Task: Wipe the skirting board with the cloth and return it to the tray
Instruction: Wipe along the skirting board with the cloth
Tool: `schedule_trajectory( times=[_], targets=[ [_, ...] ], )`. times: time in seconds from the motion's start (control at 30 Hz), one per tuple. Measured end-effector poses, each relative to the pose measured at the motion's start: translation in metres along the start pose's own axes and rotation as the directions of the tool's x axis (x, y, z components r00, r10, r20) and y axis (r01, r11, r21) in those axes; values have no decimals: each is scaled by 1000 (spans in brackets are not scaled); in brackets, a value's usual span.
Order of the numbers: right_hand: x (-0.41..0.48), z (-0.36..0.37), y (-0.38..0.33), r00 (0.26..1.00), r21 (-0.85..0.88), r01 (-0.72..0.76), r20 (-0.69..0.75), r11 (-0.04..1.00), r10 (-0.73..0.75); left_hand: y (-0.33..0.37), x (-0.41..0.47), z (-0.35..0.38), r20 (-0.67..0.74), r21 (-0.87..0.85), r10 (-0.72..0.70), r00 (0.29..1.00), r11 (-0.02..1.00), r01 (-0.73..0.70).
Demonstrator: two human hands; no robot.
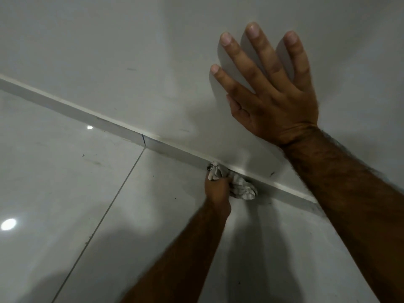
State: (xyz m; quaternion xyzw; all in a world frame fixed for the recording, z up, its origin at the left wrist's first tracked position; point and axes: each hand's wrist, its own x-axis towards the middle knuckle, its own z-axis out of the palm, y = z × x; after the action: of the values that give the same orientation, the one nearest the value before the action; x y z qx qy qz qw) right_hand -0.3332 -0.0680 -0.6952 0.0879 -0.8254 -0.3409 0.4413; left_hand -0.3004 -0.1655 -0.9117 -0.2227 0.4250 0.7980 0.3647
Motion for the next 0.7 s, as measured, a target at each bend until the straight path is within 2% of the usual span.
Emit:
schedule_trajectory(
  times=[0.07,0.13,0.2,0.23,0.3,0.33,0.4,0.6,0.7],
  targets=[
    [-1,0,-1,1000,3,1,7,1000,-1,5,5,0,-32,-34,-29,999,999,28],
    [-2,-1,-2,1000,10,-3,18,1000,2,29,18,-17,11,-129,-58,998,990,59],
    [-2,-1,0,1000,10,-3,29,1000,3,65,36,-40,7,-110,-61,998,992,61],
    [-2,-1,0,999,12,-3,32,1000,3,84,45,-51,-78,-72,-15,997,997,10],
    [-2,0,1,1000,12,-5,28,1000,5,123,64,-73,-301,-12,114,947,992,-123],
    [-2,0,1,1000,10,-3,26,1000,3,137,71,-79,-369,-24,160,915,983,-182],
    [-2,1,0,1000,12,2,32,1000,-2,150,78,-89,-417,2,210,884,973,-231],
    [-1,-3,3,997,-11,37,72,999,-36,140,34,-82,-192,101,320,928,947,-306],
    [-1,-6,4,990,-13,64,125,998,-62,142,10,-76,-155,76,291,944,956,-283]
  ],
)
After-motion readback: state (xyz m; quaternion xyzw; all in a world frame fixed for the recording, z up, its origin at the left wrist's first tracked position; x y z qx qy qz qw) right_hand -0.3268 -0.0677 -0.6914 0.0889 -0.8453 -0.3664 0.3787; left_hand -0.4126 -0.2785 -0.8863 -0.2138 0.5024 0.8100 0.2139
